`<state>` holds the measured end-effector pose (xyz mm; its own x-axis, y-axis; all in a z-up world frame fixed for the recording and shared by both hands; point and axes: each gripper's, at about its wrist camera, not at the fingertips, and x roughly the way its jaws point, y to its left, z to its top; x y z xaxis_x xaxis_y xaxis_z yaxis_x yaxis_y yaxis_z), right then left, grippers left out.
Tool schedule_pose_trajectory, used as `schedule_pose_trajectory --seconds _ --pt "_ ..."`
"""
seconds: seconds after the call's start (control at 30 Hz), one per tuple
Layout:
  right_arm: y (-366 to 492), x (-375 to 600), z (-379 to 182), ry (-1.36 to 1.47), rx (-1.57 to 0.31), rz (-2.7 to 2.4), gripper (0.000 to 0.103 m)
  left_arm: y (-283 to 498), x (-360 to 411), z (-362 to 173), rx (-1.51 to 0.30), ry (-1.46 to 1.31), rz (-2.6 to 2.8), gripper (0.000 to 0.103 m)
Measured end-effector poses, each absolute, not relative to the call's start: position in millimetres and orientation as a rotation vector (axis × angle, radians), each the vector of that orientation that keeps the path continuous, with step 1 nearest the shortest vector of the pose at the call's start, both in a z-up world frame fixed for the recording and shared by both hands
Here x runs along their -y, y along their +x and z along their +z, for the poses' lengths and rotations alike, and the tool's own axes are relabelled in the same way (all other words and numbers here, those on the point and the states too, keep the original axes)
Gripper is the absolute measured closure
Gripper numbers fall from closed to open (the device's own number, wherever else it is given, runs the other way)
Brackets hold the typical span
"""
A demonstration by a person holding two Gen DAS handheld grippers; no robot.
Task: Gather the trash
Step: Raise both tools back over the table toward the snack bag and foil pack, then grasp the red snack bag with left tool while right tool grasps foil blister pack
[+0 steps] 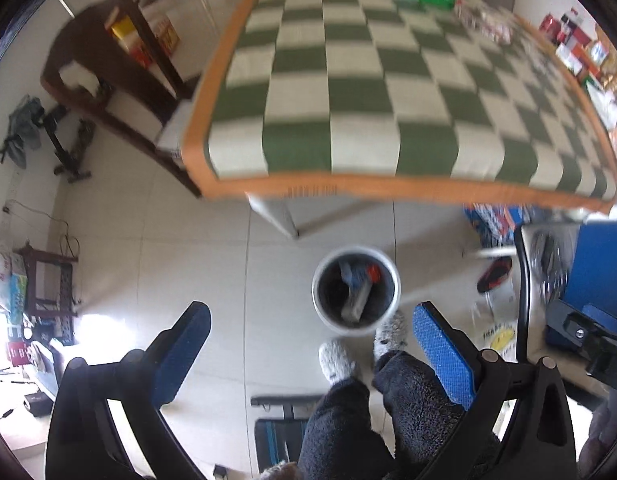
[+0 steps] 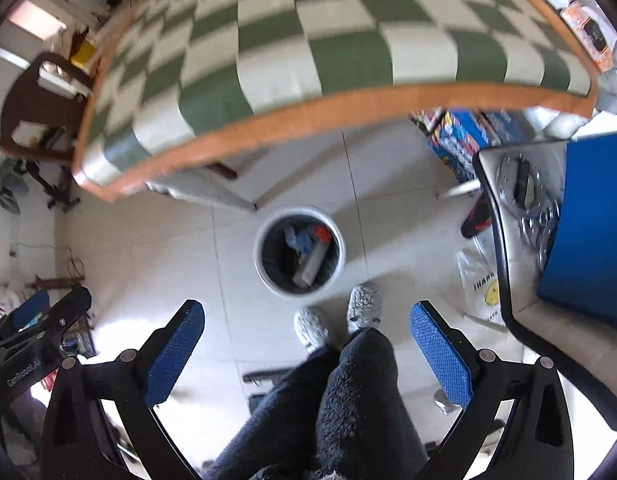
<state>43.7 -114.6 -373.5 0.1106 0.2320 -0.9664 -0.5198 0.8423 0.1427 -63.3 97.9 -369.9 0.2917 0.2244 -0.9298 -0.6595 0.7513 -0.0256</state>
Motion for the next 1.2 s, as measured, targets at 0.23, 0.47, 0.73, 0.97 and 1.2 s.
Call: schedule_pose_trajectory --seconds 0.23,0.47,0.73,0.97,1.2 --pt "115.4 101.0 -301.7 -0.113 -1.267 0.581 0.0 15.1 -123.1 -300.5 -1.015 -0.398 0.681 0.0" --pt "267.0 92.8 -257.9 0.002 -1.22 0.542 0.0 153.9 -157.1 -263.9 -1.008 -0.359 0.727 0.0" --pt "468.9 73.8 -254.0 0.024 -1.23 0.458 0.004 331.6 -196.9 -274.5 -1.046 -0.448 0.596 0.001" --pt "587.4 41.6 -291.0 -0.036 -1.26 0.459 0.033 452.1 -212.9 -321.2 -1.131 -0.466 0.471 0.022" --pt "644.0 14.3 -341.8 -0.087 -1.313 0.446 0.033 496.6 -218.3 -354.7 -1.198 -0.46 0.443 0.045"
